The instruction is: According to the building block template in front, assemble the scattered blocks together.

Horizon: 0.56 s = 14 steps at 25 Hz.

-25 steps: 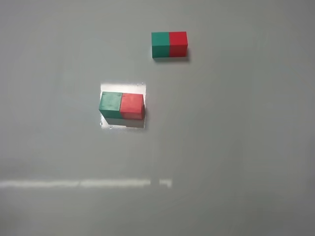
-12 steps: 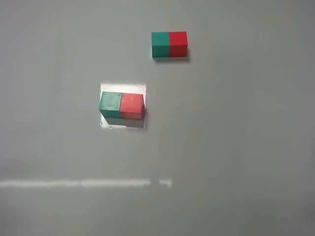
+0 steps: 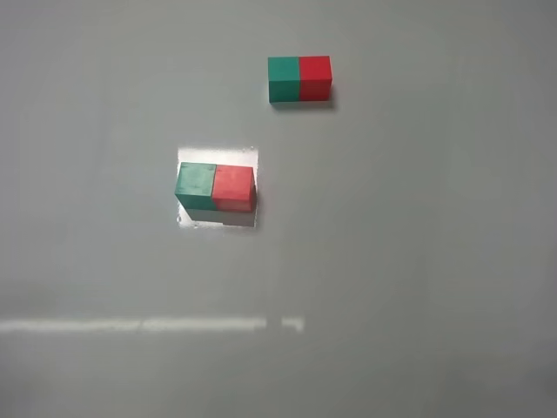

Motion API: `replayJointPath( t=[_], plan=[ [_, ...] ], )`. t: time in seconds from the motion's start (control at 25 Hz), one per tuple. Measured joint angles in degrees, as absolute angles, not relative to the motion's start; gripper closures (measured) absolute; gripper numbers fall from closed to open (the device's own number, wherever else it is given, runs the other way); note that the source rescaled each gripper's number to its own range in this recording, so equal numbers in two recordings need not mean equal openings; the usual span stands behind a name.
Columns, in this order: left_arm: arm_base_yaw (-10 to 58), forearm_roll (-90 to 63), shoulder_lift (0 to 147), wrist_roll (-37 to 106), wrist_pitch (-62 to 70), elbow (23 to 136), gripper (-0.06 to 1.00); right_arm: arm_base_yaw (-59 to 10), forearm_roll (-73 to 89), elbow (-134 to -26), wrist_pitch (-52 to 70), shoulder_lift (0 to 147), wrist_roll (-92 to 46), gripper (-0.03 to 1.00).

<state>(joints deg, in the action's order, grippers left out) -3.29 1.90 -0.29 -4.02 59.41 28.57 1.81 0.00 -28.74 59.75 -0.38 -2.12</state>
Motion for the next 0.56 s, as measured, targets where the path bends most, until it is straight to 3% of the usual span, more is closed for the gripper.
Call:
replayJointPath(
  t=[0.56],
  plan=[
    [-3.3, 2.0, -0.3, -4.0, 59.4, 28.6, 0.89, 1.8, 0.0, -28.7, 59.8, -0.4, -2.1, 0.34]
  ],
)
